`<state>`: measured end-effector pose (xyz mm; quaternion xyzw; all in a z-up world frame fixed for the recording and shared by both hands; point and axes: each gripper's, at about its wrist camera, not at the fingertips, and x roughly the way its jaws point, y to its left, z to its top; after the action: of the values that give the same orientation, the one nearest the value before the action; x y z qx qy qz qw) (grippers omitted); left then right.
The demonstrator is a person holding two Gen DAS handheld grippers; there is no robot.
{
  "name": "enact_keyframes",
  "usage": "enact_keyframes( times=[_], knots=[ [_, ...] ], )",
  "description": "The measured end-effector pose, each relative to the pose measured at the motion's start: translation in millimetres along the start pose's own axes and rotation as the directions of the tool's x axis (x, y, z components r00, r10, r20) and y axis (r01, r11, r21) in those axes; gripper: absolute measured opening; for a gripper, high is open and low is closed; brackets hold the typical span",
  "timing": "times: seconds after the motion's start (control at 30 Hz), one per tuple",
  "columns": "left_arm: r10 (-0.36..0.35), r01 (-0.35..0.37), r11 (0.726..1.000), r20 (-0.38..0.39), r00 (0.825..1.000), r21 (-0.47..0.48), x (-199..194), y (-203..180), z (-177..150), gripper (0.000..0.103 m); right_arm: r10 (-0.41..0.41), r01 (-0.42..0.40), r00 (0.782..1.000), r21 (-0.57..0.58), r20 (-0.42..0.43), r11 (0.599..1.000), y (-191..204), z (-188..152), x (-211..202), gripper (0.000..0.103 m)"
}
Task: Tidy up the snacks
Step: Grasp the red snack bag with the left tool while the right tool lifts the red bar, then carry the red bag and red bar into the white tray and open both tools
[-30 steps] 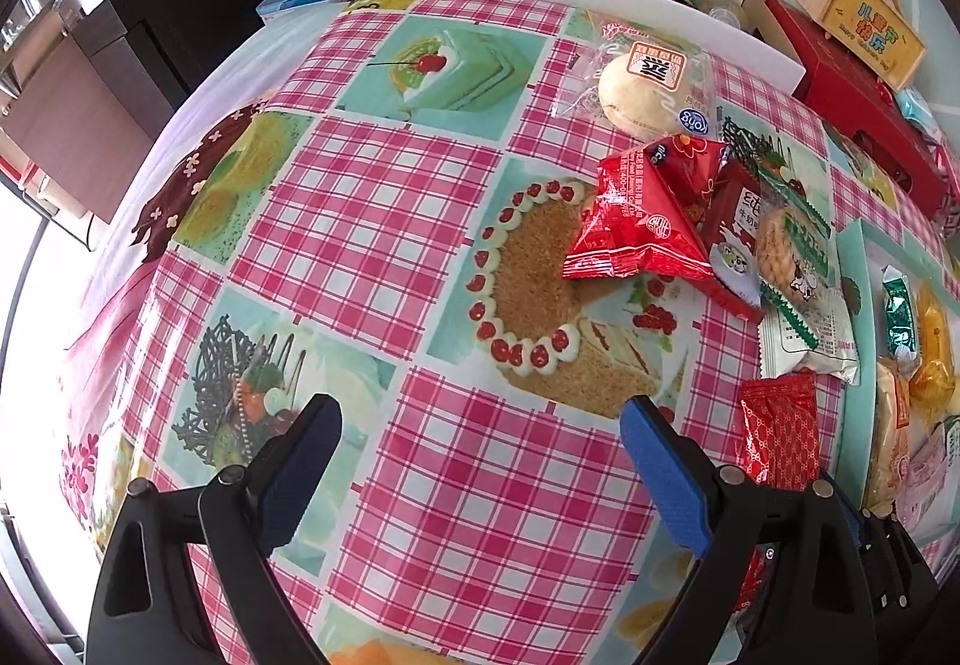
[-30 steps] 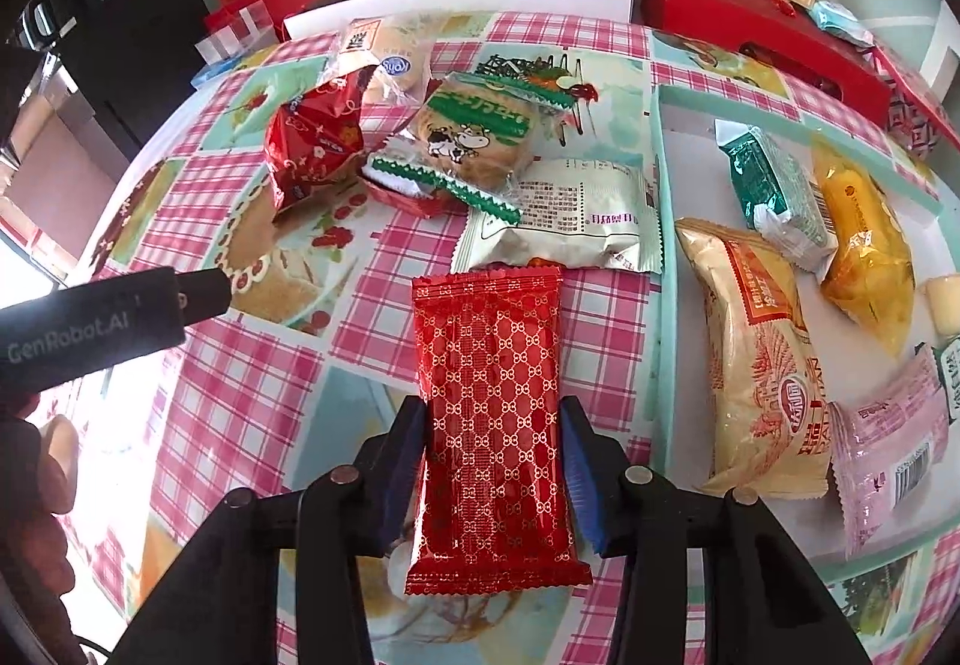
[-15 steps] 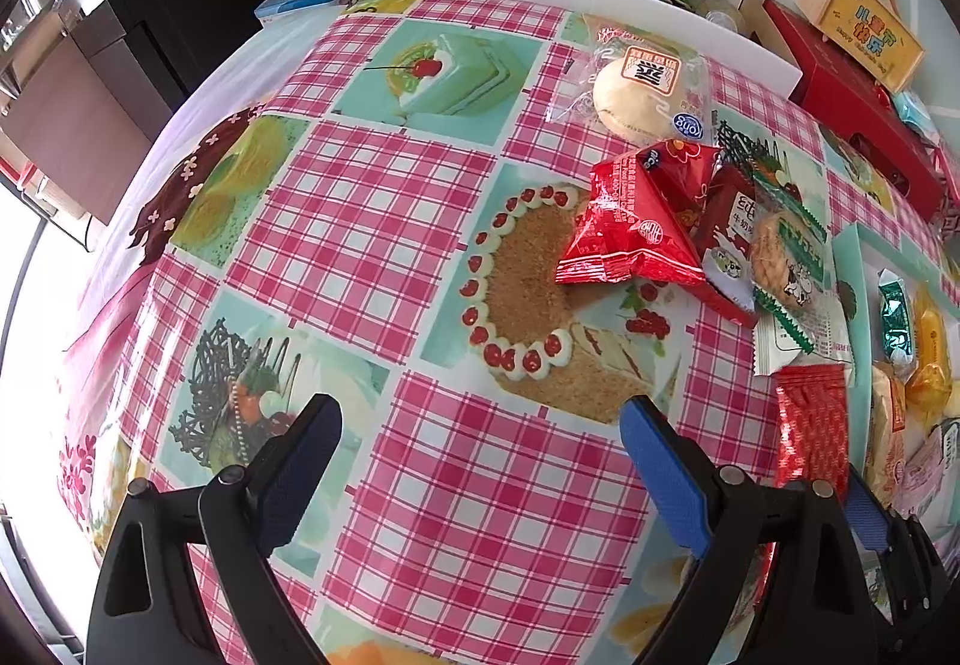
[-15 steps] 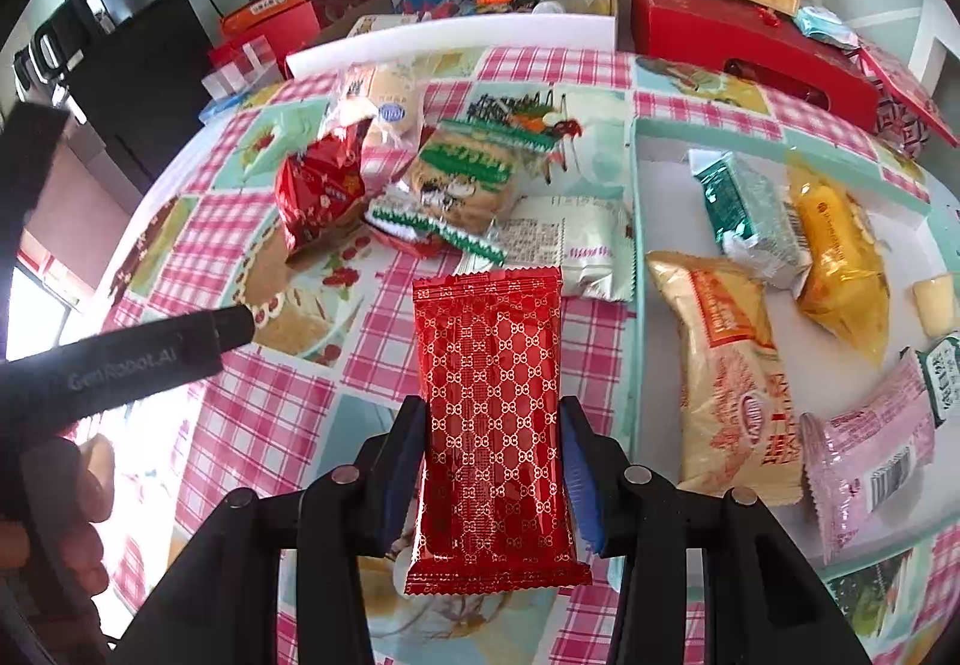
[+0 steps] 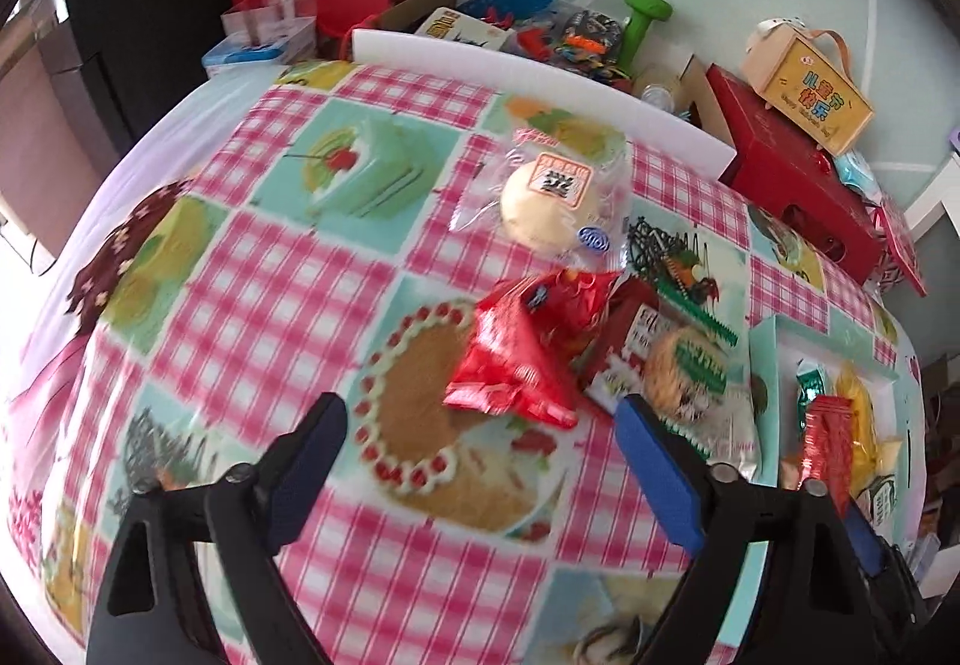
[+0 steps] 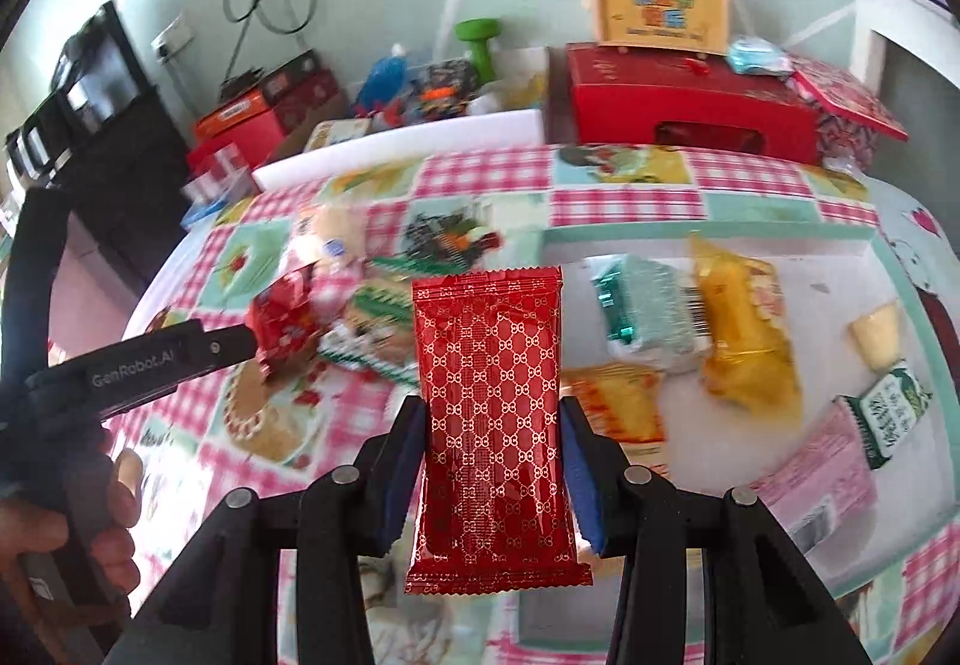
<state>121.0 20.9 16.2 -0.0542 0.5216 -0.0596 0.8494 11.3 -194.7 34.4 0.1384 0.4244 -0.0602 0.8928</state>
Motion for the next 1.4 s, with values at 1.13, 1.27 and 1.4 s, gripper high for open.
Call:
enact_keyframes(
  times=[1.13, 1.27, 1.4],
  knots=[
    [-0.057, 0.053, 0.998, 0.133, 0.989, 0.033, -5.4, -20.9, 27.7, 0.042, -0.021, 0.016, 0.999, 0.119, 0.043, 0.993, -43.1, 7.8, -10.6, 0.047],
    [-0.094, 0.082, 0.994, 0.185, 0.978, 0.07, -31.7, -35.7, 29.3, 0.042, -0.029, 0.018, 0.997, 0.153, 0.069, 0.988, -56.8, 10.5, -19.3, 0.047],
    [-0.15, 0.127, 0.985, 0.205, 0.967, 0.119, -48.2, -56.9, 28.3, 0.042, -0.058, 0.039, 0.994, 0.202, 0.091, 0.979, -79.5, 12.7, -29.0, 0.047]
  ],
)
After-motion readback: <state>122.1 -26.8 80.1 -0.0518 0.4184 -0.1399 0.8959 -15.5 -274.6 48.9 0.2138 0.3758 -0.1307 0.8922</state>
